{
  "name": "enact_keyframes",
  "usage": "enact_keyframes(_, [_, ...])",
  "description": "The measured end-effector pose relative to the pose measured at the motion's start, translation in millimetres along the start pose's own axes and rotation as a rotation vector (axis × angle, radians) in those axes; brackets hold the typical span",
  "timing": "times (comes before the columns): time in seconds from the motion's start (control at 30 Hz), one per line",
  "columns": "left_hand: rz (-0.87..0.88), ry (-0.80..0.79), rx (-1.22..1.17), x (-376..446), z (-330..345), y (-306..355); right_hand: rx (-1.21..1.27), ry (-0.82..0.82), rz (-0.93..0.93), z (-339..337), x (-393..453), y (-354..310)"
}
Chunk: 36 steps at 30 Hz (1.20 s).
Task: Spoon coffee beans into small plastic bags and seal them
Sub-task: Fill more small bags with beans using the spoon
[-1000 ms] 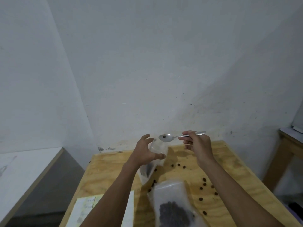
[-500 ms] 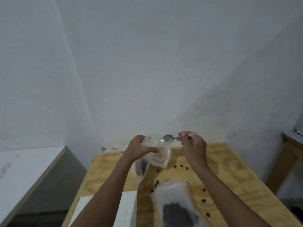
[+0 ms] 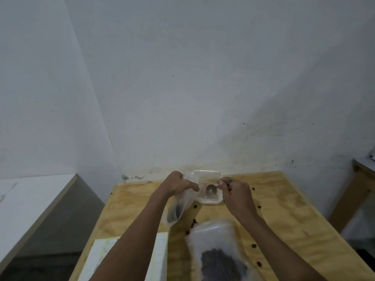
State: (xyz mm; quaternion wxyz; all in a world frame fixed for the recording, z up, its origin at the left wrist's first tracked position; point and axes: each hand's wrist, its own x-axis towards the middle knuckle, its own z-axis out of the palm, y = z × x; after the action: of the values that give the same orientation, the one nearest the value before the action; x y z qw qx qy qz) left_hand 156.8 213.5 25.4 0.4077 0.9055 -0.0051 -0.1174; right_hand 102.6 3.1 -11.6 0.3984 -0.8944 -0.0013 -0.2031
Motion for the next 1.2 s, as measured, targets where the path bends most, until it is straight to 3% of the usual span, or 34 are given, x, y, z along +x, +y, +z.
enact_keyframes(0.37, [0.053, -0.001, 0.168, -9, -13, 1, 0.054, 0.125, -0.027, -1, -10, 7])
enact_keyframes(0.77, [0.116, -0.040, 0.282, -12, -10, 6, 0.002, 0.147, -0.081, 0, -19, 20])
enact_keyframes(1.0, [0.221, 0.038, 0.140, -16, -6, 20, 0.259, 0.143, 0.193, 7, -8, 20])
enact_keyframes(1.2, [0.235, -0.005, 0.013, -3, -5, 54, 0.437, 0.124, 0.454, 15, -9, 18])
